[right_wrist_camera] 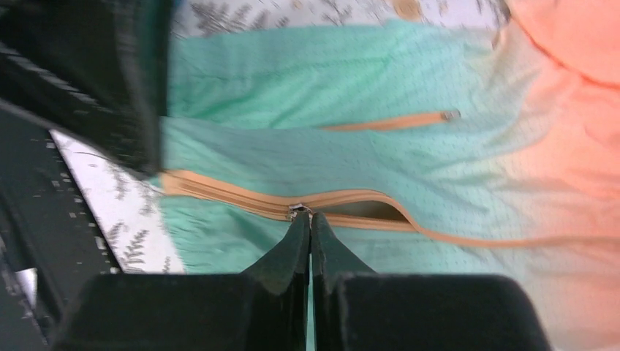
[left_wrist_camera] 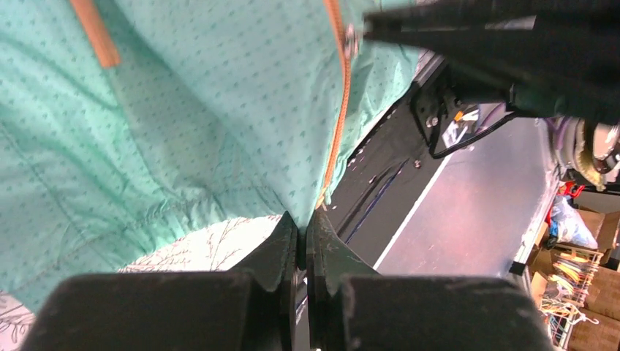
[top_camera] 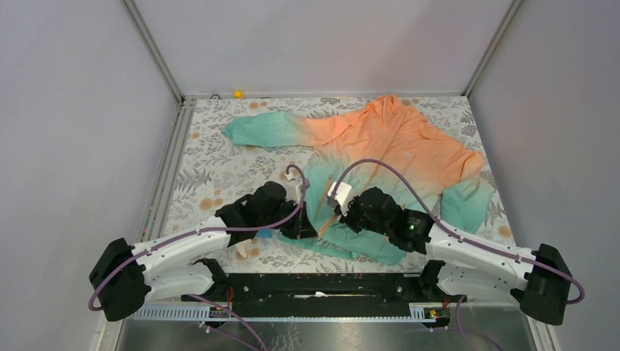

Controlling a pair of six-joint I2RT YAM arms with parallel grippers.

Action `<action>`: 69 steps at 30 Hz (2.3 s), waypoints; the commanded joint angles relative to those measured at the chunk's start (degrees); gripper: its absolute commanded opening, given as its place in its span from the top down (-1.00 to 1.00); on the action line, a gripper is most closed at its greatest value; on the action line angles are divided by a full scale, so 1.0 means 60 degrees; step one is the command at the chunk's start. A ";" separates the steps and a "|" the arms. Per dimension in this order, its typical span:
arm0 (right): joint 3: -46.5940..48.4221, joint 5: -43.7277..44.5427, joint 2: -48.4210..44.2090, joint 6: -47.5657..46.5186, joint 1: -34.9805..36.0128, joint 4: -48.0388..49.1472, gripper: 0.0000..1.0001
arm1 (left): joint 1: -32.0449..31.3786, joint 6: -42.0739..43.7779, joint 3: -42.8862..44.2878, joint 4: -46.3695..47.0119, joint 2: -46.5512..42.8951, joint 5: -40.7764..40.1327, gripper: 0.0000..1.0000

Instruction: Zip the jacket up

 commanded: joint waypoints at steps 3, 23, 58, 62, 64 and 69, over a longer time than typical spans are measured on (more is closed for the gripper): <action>0.0721 0.0237 0.0518 -0.0018 -0.1328 -0.0870 1.00 | 0.0045 0.0388 -0.0051 -0.1311 -0.0010 0.0031 1.00; 0.3697 0.0631 0.3731 -0.3222 -0.6598 -0.1127 1.00 | 0.0038 -0.0395 0.0094 -0.2384 -0.0166 0.0132 1.00; 1.3001 0.1186 1.2988 -0.4062 -1.0529 0.1911 1.00 | 0.0042 -0.0812 -0.0649 -0.1421 0.2534 -0.0040 1.00; 1.3655 0.0449 1.2762 -0.2462 -1.0507 0.0296 0.41 | 0.0157 -0.0596 0.0245 -0.1454 0.3137 -0.0500 1.00; 1.3417 0.0575 1.2294 -0.1535 -1.0401 -0.0443 -0.25 | 0.0198 -0.0472 0.0584 -0.1373 0.3446 -0.0725 0.77; 1.0830 0.0881 0.9777 0.0609 -1.0027 -0.0608 -0.99 | 0.0248 -0.0563 0.0568 -0.0683 0.3289 -0.0972 0.08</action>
